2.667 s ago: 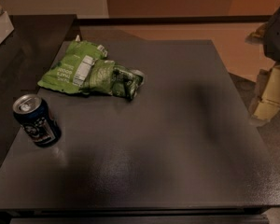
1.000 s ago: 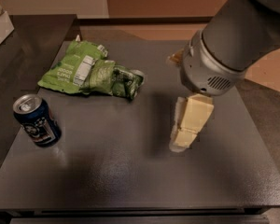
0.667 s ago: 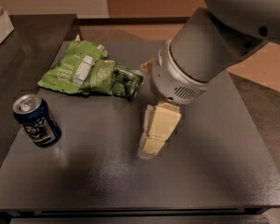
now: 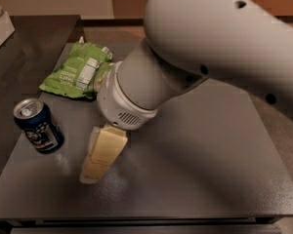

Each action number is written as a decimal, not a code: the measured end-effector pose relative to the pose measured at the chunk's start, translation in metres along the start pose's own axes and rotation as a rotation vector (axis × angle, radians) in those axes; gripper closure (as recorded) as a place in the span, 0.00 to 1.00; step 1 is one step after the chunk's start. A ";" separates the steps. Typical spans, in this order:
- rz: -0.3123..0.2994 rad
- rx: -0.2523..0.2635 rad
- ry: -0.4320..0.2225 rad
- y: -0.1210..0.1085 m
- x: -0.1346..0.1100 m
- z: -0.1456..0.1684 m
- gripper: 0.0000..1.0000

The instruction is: Pick pepsi can

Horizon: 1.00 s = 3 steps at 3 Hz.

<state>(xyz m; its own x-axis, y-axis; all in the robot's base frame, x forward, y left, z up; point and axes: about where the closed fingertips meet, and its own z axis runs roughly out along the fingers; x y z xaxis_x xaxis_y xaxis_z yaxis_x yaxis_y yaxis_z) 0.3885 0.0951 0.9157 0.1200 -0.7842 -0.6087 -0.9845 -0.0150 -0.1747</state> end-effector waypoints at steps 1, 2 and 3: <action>-0.014 -0.004 -0.082 0.011 -0.035 0.029 0.00; -0.014 -0.001 -0.119 0.016 -0.057 0.059 0.00; 0.013 0.011 -0.142 0.010 -0.072 0.086 0.00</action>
Offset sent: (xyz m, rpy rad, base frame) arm -0.0130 0.1228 -0.0337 0.1581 0.0047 0.0229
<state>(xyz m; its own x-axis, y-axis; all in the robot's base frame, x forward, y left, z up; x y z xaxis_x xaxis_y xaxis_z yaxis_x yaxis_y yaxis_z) 0.3815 0.2047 0.8912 0.1247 -0.6887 -0.7142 -0.9847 0.0023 -0.1741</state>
